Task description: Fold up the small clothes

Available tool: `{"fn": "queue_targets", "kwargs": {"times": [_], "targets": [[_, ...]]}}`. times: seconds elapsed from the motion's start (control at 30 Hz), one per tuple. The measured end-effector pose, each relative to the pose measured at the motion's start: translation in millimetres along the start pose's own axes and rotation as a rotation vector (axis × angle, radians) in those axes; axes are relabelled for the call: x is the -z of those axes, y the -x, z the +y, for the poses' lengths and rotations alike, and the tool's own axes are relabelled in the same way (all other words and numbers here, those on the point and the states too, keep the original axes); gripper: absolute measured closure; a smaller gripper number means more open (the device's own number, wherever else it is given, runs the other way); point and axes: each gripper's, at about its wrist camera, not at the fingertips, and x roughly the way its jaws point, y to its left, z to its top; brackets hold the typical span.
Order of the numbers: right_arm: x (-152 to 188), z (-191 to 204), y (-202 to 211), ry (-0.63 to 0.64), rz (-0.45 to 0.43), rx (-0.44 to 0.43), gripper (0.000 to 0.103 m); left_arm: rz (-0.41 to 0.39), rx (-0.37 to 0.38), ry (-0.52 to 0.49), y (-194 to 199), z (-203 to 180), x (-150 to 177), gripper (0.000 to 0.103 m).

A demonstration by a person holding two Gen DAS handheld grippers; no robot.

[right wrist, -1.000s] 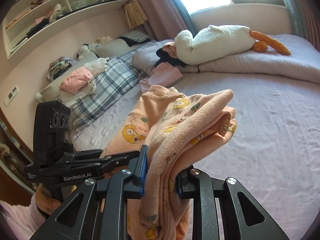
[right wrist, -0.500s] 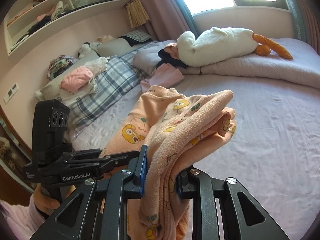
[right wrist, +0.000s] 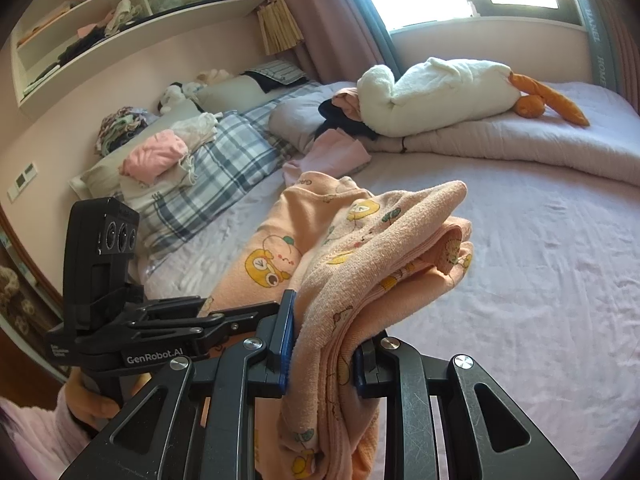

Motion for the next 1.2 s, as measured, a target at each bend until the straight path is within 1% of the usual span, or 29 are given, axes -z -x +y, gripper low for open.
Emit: {"fn": "queue_targets", "kwargs": {"times": [1.2], "targets": [[-3,1,-4,0.002,0.001,0.002,0.078,0.004,-0.022,-0.010,-10,0,-11,0.078]]}}
